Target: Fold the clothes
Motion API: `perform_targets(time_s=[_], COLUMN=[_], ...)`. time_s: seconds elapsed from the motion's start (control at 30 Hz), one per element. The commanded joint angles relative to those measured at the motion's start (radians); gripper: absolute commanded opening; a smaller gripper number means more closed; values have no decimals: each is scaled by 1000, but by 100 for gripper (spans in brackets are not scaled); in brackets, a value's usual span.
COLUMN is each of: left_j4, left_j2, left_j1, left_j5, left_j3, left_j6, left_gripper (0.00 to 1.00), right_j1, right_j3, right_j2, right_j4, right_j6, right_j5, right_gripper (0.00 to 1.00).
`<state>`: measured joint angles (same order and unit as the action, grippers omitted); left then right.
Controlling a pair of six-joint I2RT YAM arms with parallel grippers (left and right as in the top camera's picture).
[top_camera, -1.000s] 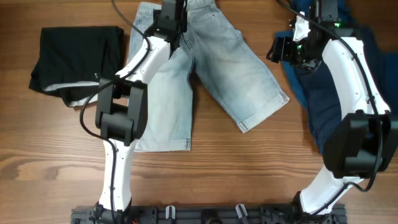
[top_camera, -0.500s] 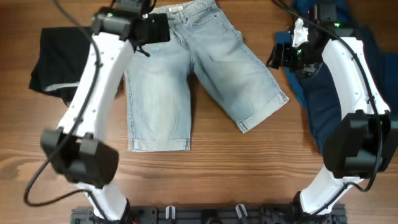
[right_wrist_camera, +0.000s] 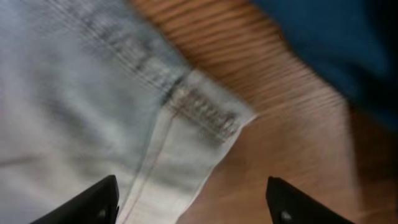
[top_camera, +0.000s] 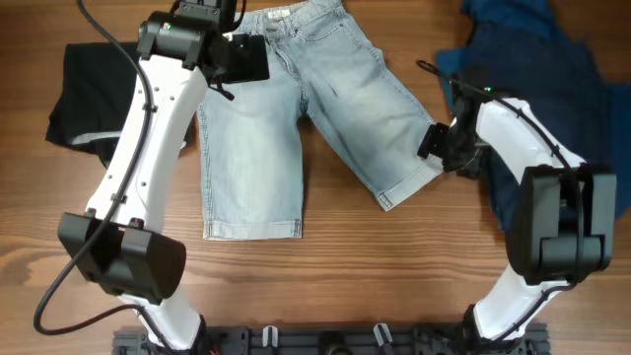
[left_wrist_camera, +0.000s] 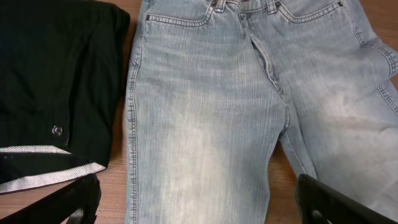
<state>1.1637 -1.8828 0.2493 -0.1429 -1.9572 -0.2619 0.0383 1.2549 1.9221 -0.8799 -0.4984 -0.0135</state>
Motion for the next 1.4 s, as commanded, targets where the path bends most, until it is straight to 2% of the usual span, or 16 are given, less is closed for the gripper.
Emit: perform_targets(time_s=[0.0,0.07,0.2,0.33,0.47,0.63,0.8,0.93,1.03,1.07,1.1,1.13,1.23,1.37], left_j4=[1,0,0,-4,-23,-74,-128,-158,-188,-205,-224,-253,-327,-408], left_j2=[24,24,24,24,24,24,18,1,-43,-56,-71,-92,-155,-238], left_j1=[1,1,1,1,1,1,1,-1,-27,-36,-49,-69,-134,-192], left_j5=[13,13,13,12,12,12,12,12,12,12,12,13,88,225], left_j3=[-2,-2,-2,-2,-2,-2,-2,-2,-2,-2,-2,-2,-2,-2], left_j6=[-16,-16,-16,-16,-16,-16,-16,-15,3,19,40,64,171,284], left_gripper=[100,100,100,100,100,100,100,100,100,100,100,99,96,96], right_j1=[-2,-2,-2,-8,-30,-72,-117,-152,-185,-190,-193,-193,-192,-182], right_j3=[-72,-89,-89,-58,80,195,213,312,433,450,463,479,534,535], right_j2=[-9,-9,-9,-9,-9,-8,40,150,237,243,241,235,188,122], right_j4=[82,124,197,277,321,494,698,695,600,578,550,512,322,182], right_j6=[-55,-54,-50,1,97,162,190,232,249,264,281,290,320,347], right_j5=[-76,-73,-65,-57,-33,3,14,14,68,96,128,143,217,332], right_gripper=[66,50,4,4,4,4,4,4,5,23,76,100,100,100])
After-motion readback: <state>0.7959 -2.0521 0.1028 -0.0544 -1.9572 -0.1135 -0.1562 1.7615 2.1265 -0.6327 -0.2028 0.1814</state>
